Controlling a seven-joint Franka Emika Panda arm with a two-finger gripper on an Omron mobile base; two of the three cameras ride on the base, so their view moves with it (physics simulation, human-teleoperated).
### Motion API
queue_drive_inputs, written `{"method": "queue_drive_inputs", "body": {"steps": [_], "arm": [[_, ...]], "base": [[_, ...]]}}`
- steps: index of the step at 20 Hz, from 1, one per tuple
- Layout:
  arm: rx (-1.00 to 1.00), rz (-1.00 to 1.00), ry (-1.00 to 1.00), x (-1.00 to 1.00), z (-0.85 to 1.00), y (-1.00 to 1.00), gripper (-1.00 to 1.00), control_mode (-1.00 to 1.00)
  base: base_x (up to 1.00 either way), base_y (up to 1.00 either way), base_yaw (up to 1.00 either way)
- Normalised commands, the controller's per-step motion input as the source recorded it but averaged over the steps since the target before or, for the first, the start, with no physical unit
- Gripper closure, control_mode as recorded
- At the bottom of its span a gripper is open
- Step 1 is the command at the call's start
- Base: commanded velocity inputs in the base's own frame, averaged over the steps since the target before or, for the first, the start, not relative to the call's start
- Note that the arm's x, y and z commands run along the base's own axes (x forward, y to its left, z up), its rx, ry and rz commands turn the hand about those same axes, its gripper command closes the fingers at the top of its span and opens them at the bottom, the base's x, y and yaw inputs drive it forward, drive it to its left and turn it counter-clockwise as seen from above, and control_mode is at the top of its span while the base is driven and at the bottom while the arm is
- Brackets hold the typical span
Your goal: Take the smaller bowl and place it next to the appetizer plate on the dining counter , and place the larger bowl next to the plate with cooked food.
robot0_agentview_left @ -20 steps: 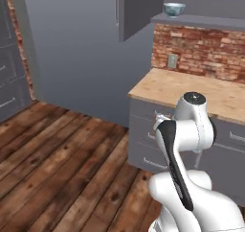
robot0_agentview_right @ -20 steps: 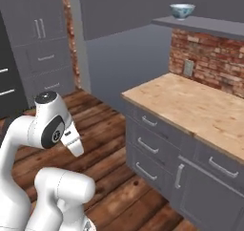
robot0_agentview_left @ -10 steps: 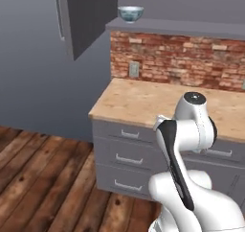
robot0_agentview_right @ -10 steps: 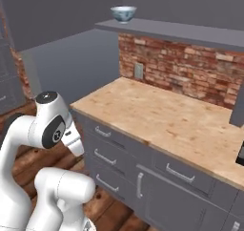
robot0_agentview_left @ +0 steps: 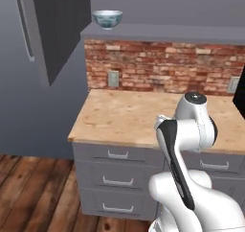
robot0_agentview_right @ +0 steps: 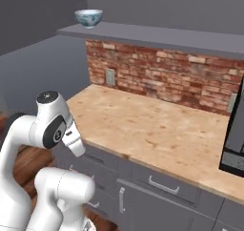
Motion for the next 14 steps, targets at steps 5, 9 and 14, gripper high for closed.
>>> {"method": "queue_drive_inputs", "body": {"steps": [5,9,14], "arm": [[0.00,0.00,0.00,0.00,0.00,0.00,-1.00,1.00],[0.00,0.00,0.00,0.00,0.00,0.00,-1.00,1.00],[0.00,0.00,0.00,0.00,0.00,0.00,-1.00,1.00]], "base": [[0.44,0.35,-0.24],[0.50,0.30,-0.21],[0.51,0.30,-0.20]]}}
